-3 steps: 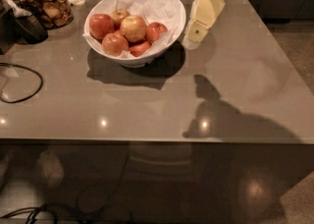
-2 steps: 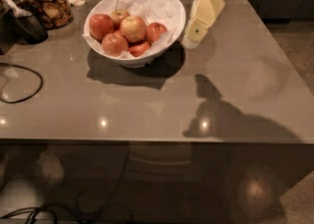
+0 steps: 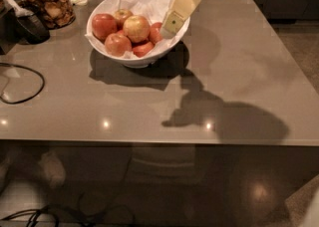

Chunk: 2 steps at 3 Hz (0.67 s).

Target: Pick apple from white bowl

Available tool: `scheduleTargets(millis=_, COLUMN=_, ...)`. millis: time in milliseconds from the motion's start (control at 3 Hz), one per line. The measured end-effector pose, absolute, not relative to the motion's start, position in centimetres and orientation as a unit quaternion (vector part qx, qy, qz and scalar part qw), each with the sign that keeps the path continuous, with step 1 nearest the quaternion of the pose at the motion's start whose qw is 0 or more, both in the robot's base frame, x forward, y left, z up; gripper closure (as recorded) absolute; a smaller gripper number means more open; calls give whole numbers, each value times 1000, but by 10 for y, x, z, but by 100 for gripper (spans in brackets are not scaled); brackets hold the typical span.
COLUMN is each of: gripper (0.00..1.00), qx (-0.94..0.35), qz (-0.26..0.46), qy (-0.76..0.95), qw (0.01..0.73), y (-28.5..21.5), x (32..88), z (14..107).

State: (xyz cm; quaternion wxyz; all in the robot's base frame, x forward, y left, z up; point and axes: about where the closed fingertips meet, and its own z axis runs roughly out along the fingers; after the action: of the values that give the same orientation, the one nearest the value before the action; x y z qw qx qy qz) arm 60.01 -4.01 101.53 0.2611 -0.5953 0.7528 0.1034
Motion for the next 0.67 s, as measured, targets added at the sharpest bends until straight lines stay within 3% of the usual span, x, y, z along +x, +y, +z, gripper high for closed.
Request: scheduleTargets(millis=667, gripper=0, qx=-611, qz=125, qy=736, qw=265, y=10, x=632, z=1018)
